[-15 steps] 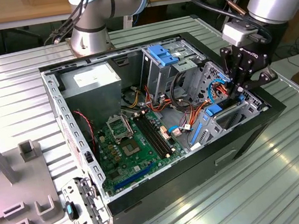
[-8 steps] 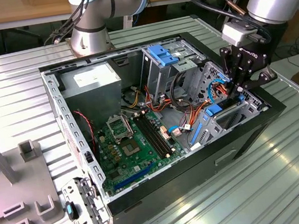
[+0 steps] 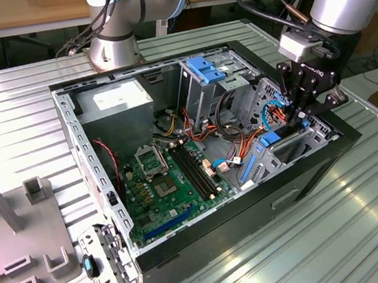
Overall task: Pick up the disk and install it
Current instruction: 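Insert the first disk wire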
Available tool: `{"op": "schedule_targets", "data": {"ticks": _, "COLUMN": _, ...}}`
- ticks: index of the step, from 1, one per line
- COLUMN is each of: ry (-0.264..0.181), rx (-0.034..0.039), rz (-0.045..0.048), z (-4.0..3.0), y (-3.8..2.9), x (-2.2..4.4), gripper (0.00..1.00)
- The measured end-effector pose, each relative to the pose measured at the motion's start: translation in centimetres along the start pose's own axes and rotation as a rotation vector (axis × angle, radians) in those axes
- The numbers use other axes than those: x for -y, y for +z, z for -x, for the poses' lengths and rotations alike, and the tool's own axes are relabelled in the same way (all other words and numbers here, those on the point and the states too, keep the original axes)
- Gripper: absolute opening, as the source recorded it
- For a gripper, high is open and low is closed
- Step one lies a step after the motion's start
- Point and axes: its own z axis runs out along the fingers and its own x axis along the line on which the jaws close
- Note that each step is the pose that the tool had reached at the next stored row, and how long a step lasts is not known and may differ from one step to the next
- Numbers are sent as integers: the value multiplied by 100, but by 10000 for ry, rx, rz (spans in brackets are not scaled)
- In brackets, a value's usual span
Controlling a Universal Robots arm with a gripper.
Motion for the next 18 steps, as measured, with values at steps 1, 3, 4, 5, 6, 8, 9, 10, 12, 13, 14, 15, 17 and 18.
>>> {"op": "schedule_targets", "data": {"ticks": 1, "ry": 0, "rx": -6, "rz": 1, "z": 0, "y": 8, "x": 0, "gripper": 17}}
{"op": "schedule_targets", "data": {"ticks": 3, "ry": 0, "rx": -4, "rz": 0, "z": 1, "y": 15, "x": 0, "gripper": 17}}
{"op": "schedule_targets", "data": {"ticks": 4, "ry": 1, "rx": -2, "rz": 1, "z": 1, "y": 17, "x": -1, "gripper": 17}}
{"op": "schedule_targets", "data": {"ticks": 5, "ry": 1, "rx": 1, "rz": 0, "z": 2, "y": 19, "x": -1, "gripper": 17}}
{"op": "schedule_targets", "data": {"ticks": 6, "ry": 1, "rx": 0, "rz": 0, "z": 2, "y": 19, "x": -1, "gripper": 17}}
{"op": "schedule_targets", "data": {"ticks": 8, "ry": 1, "rx": -1, "rz": 0, "z": 2, "y": 20, "x": -1, "gripper": 17}}
{"op": "schedule_targets", "data": {"ticks": 9, "ry": 1, "rx": 7, "rz": 0, "z": 2, "y": 23, "x": -1, "gripper": 18}}
{"op": "schedule_targets", "data": {"ticks": 10, "ry": 1, "rx": 9, "rz": 0, "z": 2, "y": 25, "x": -1, "gripper": 24}}
{"op": "schedule_targets", "data": {"ticks": 12, "ry": 1, "rx": 8, "rz": 0, "z": -3, "y": -53, "x": 24, "gripper": 24}}
{"op": "schedule_targets", "data": {"ticks": 13, "ry": 0, "rx": 8, "rz": 0, "z": -7, "y": -96, "x": 38, "gripper": 24}}
{"op": "schedule_targets", "data": {"ticks": 14, "ry": 1, "rx": 8, "rz": 0, "z": -8, "y": -105, "x": 41, "gripper": 24}}
{"op": "schedule_targets", "data": {"ticks": 15, "ry": 2, "rx": 10, "rz": 1, "z": -7, "y": -105, "x": 41, "gripper": 24}}
{"op": "schedule_targets", "data": {"ticks": 17, "ry": 1, "rx": 11, "rz": 1, "z": -7, "y": -105, "x": 41, "gripper": 23}}
{"op": "schedule_targets", "data": {"ticks": 18, "ry": 1, "rx": 11, "rz": 0, "z": -7, "y": -106, "x": 42, "gripper": 16}}
